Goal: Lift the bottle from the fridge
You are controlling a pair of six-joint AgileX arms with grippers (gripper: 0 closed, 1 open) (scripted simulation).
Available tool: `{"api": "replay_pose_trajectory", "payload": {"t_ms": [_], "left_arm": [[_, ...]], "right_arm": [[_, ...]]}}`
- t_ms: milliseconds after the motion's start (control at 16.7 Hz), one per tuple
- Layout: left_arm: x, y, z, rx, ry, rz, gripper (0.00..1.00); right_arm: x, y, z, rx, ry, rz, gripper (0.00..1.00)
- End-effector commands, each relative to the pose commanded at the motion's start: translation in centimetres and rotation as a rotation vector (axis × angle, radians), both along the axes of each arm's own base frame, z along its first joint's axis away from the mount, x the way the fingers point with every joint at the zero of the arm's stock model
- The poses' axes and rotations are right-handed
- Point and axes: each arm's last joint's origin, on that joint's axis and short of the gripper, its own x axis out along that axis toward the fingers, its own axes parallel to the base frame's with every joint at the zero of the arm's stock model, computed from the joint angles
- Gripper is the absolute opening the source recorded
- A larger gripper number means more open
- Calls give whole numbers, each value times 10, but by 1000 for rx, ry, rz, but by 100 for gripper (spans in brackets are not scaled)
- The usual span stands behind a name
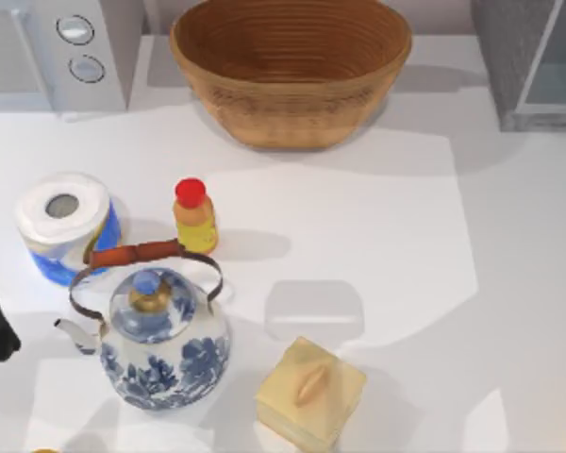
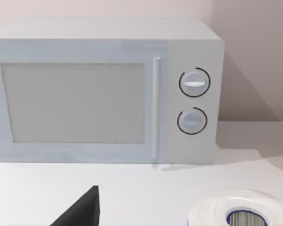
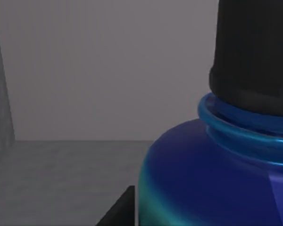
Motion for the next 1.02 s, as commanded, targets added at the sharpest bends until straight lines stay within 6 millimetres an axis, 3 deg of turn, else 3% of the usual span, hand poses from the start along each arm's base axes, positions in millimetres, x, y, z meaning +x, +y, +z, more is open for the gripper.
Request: {"api": "replay_pose_trajectory", "payload": {"t_ms": [240, 600, 1020], "left_arm": [[0, 0, 0, 0, 0, 0, 100], [0, 0, 0, 0, 0, 0, 100], [0, 0, 0, 0, 0, 0, 100]], "right_arm": [[0, -2, 6, 1, 0, -4, 0], [0, -2, 49, 1, -1, -3, 0], [-9, -3, 52, 1, -5, -7, 0]]}}
